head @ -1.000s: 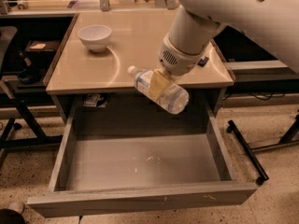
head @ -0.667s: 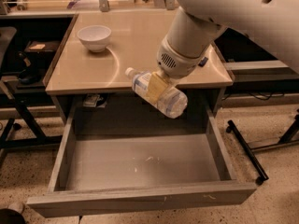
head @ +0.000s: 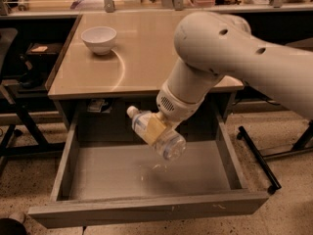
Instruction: Place blue plastic bottle into top drawer
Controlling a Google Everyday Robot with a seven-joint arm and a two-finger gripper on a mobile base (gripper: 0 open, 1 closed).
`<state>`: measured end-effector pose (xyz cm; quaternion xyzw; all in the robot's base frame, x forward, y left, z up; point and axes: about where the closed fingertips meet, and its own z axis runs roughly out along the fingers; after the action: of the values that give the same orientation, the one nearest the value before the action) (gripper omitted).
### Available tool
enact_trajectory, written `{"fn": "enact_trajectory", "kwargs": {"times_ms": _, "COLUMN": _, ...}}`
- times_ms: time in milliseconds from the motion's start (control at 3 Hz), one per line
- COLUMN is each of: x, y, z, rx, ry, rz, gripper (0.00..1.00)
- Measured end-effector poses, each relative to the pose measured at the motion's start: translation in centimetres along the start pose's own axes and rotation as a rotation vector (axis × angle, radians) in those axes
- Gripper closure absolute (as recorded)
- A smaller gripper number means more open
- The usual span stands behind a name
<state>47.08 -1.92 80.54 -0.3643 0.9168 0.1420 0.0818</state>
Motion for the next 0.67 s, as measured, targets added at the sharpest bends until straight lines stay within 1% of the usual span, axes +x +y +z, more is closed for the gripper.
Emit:
{"fn": "enact_trajectory", "kwargs": {"times_ms": 333, "x": 1.0, "y": -0.2, "z": 3.8, "rx": -0.037, "ry": 0.026, "rz": 0.027, "gripper": 1.00}}
{"fn": "enact_trajectory", "kwargs": {"times_ms": 667, "x": 1.0, "y": -1.5, "z": 7.1, "rx": -0.056, "ry": 0.034, "rz": 0.041, "gripper": 1.00}}
